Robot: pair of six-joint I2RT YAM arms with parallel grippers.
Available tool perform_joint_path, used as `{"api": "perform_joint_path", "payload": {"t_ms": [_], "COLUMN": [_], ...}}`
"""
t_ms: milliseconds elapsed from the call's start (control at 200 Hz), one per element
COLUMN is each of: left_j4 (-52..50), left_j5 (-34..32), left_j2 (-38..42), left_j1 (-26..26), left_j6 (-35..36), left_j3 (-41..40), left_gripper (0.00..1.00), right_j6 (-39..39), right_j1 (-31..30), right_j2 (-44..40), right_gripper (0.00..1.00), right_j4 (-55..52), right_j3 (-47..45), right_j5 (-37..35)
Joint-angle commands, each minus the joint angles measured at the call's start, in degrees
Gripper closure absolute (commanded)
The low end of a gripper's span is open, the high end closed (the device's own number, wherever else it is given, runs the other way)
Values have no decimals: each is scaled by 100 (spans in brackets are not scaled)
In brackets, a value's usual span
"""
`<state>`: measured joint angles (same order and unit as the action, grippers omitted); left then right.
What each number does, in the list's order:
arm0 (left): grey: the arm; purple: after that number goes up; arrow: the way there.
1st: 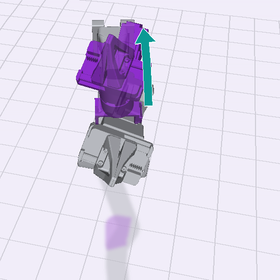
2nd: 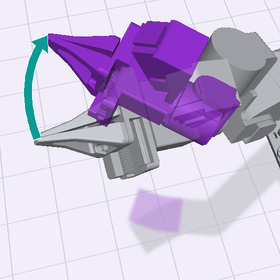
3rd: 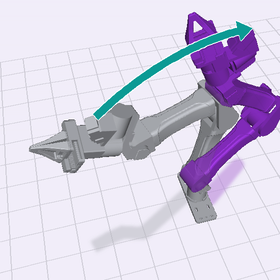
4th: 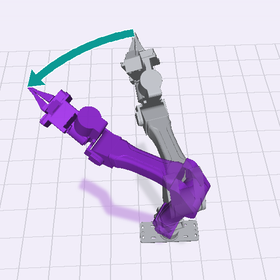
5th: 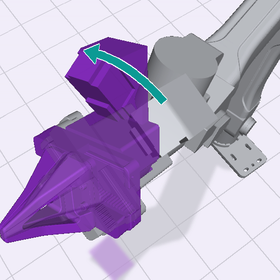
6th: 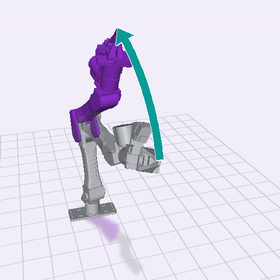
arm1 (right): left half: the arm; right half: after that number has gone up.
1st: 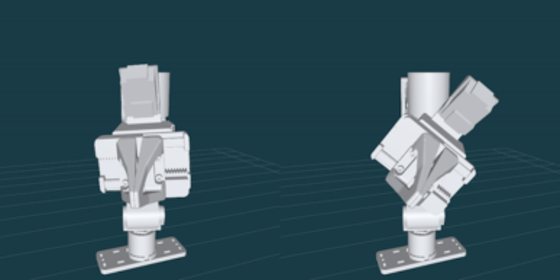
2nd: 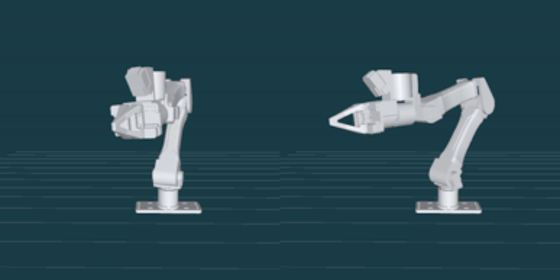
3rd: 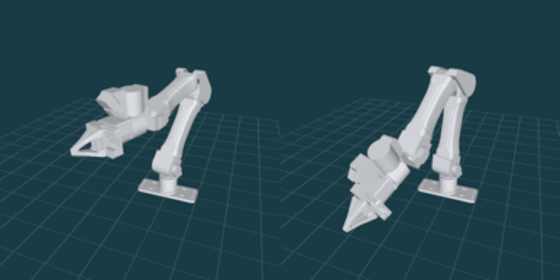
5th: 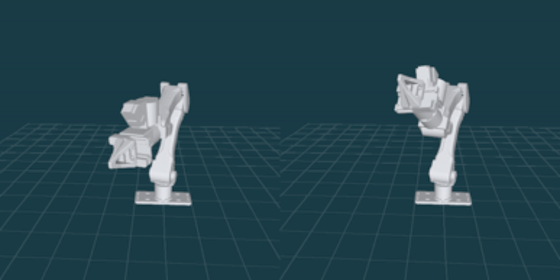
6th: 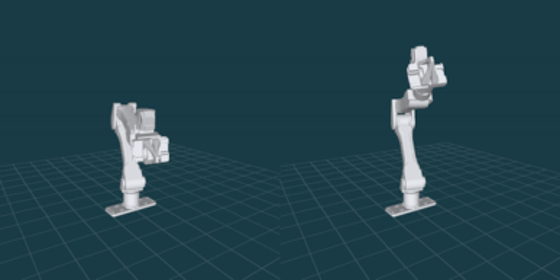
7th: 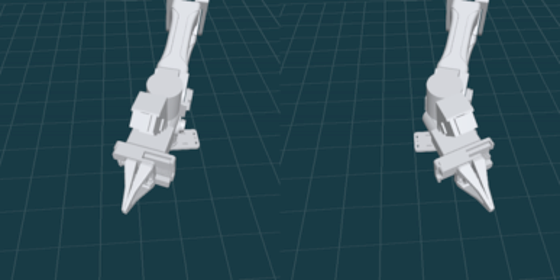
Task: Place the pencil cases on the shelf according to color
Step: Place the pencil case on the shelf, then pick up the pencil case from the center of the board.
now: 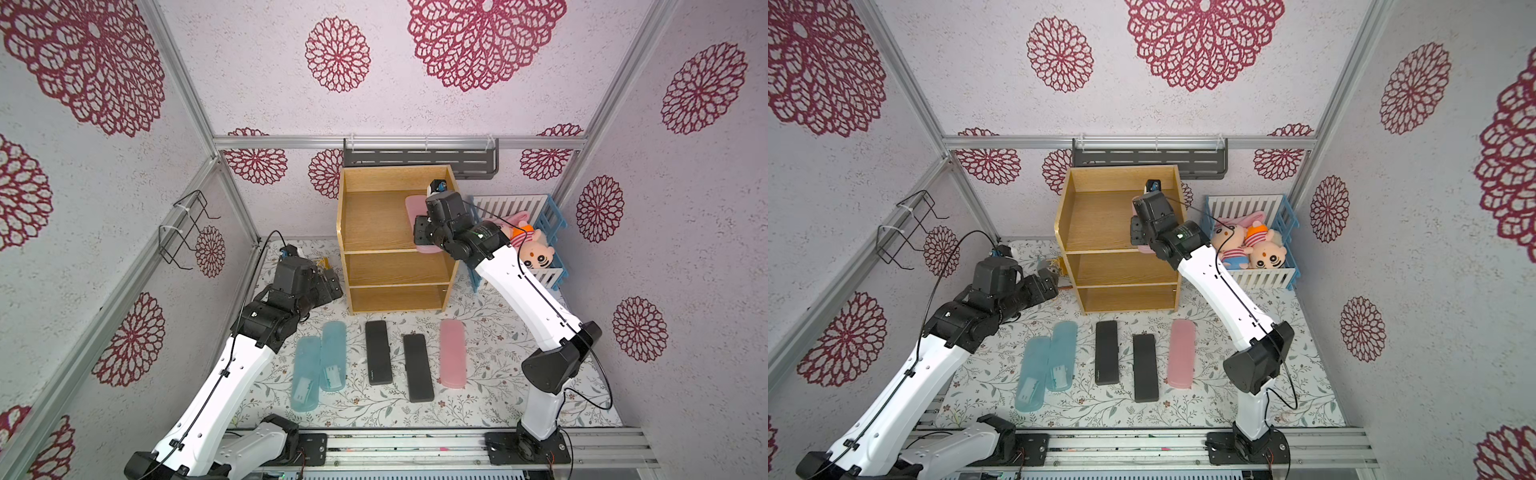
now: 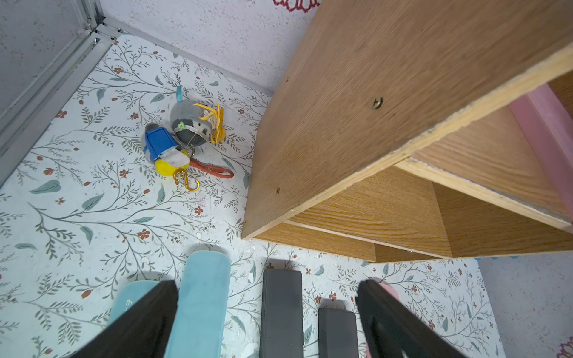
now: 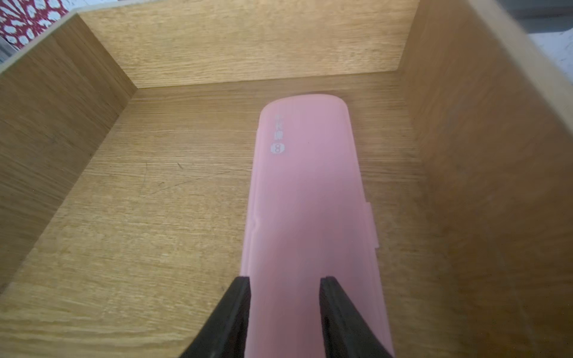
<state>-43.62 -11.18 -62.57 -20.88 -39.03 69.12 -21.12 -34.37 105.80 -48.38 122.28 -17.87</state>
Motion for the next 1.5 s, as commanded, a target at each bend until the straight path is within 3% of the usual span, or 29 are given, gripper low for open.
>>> {"api": "perform_joint_path", "payload": {"t_ms": [0,120,345,450,530,650,815,1071,1306,1496], "left_j4": [-50,-55,-103,-146,-165,-139,-145,76,500,610], "left_j5": [-14,-28,-34,-60,-57,-33,11,-69,-20,-138], "left_j2": [97,145,237,312,383,507,705,1166,1502,1541], "left_j1": [33,37,27,27,24,15,-36,-196,-410,-533], "left_j6": [-14,-20,-59,-97,-152,-250,-415,-769,-1289,-1451], "left_j3": [-38,-44,-37,-110,-203,-478,-834,-1754,-2749,-2829], "left_gripper": [3,3,3,3,3,3,3,3,3,3], "right_j6": [-130,21,443,469,367,246,238,-972,-1925,-2590], "right_j1": [27,27,-49,-202,-368,-653,-1086,-1230,-1334,-1448], "right_j2": [-144,-214,-192,-489,-717,-1332,-2841,-4604,-4924,-4937], "right_gripper": [57,52,31,17,13,12,11,10,9,2], "right_j4": [-188,-109,-274,-210,-314,-70,1286,1363,692,845], "right_j3": [-450,-210,954,869,635,-477,-3123,-5657,-7051,-7960], "right_j5": [134,128,131,70,-223,-477,-454,-694,-375,-41]}}
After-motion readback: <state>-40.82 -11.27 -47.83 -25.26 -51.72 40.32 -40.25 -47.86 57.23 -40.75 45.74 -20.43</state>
